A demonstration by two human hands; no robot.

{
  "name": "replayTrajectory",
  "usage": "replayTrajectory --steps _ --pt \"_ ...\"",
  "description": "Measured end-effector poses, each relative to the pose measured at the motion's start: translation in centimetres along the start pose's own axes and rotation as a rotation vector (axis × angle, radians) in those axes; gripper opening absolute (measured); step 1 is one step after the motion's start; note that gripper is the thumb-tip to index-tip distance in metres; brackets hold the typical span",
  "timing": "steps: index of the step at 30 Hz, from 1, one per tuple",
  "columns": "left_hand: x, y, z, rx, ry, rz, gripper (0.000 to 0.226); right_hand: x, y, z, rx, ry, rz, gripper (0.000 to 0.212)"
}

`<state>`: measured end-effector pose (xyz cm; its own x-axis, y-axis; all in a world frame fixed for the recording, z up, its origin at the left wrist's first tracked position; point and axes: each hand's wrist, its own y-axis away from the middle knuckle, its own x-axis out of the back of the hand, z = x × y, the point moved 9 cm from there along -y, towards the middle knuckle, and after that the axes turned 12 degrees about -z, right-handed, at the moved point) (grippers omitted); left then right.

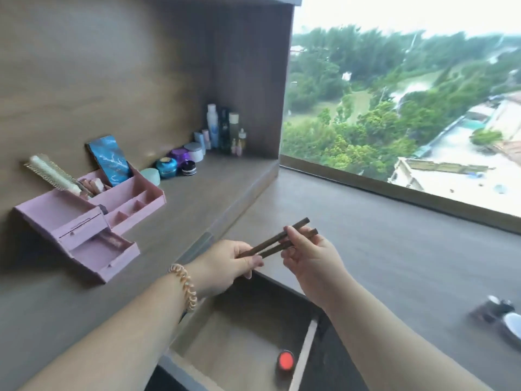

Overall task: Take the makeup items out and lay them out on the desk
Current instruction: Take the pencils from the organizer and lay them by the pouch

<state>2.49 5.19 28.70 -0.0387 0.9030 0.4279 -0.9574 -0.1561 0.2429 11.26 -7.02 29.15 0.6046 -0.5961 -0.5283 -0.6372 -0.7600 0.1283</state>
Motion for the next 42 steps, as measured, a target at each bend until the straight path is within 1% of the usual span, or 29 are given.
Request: replayTrajectory --steps 2,5,10,12,13,17,21,23,26,28,30,32,35,38,39,40,42 --pt "-2.9 -0.8 2.3 -0.042 0.022 -0.060 0.021 2.6 3.0 -2.1 0.019 0.021 0.035 0.008" --pt "-8.9 -2.0 7.2 -0.137 0.065 -0.165 0.031 7.7 8.7 -5.4 0.053 0.058 0.130 0.004" --pt "-20.4 -3.9 14.1 -0.200 0.115 -0.313 0.019 16.9 19.4 -9.2 0.143 -0.007 0.303 0.002" --pt "-25.0 -4.7 16.0 -0.197 0.122 -0.346 0.015 20.5 23.2 -10.2 0.174 -0.009 0.372 0.004" --pt "-26.8 -5.1 16.6 -0.203 0.116 -0.361 0.014 22.0 24.7 -10.5 0.174 -0.003 0.405 0.005" --pt "-38.7 -6.6 20.3 -0.206 0.078 -0.486 0.014 31.1 33.1 -12.8 0.190 0.031 0.535 0.006" --pt "-49.5 -7.7 22.3 -0.150 0.034 -0.552 0.016 39.8 39.7 -14.7 0.105 0.093 0.596 0.008" --pt "-54.0 -8.4 23.1 -0.124 0.005 -0.576 0.017 43.6 42.2 -15.7 0.021 0.191 0.597 0.006" --pt "-59.0 -10.0 24.0 -0.096 -0.047 -0.566 0.017 48.8 44.7 -17.2 -0.093 0.381 0.599 0.005" --pt "-60.3 -10.8 24.2 -0.074 -0.031 -0.529 0.014 50.6 44.9 -17.7 -0.137 0.472 0.585 0.006" --pt "-60.9 -11.9 24.3 -0.045 0.032 -0.483 0.011 51.9 44.0 -17.7 -0.211 0.567 0.517 0.010" --pt "-60.6 -12.8 24.6 -0.035 0.032 -0.457 0.012 52.4 42.9 -17.2 -0.278 0.649 0.446 0.011" --pt "-60.4 -15.2 24.6 -0.028 -0.029 -0.467 0.004 53.0 40.6 -16.1 -0.331 0.708 0.336 0.007" --pt "-60.8 -18.2 24.5 -0.016 -0.044 -0.511 0.005 53.7 38.2 -15.2 -0.366 0.700 0.244 0.006" --pt "-61.0 -19.1 24.7 -0.018 -0.025 -0.511 0.005 54.2 37.8 -15.0 -0.381 0.693 0.248 0.007" --pt "-61.1 -20.0 24.9 -0.015 0.004 -0.494 0.010 55.0 37.4 -14.9 -0.390 0.676 0.278 0.008" --pt "-61.5 -22.1 24.5 0.039 0.108 -0.437 0.025 57.0 36.7 -14.7 -0.378 0.580 0.409 0.011"
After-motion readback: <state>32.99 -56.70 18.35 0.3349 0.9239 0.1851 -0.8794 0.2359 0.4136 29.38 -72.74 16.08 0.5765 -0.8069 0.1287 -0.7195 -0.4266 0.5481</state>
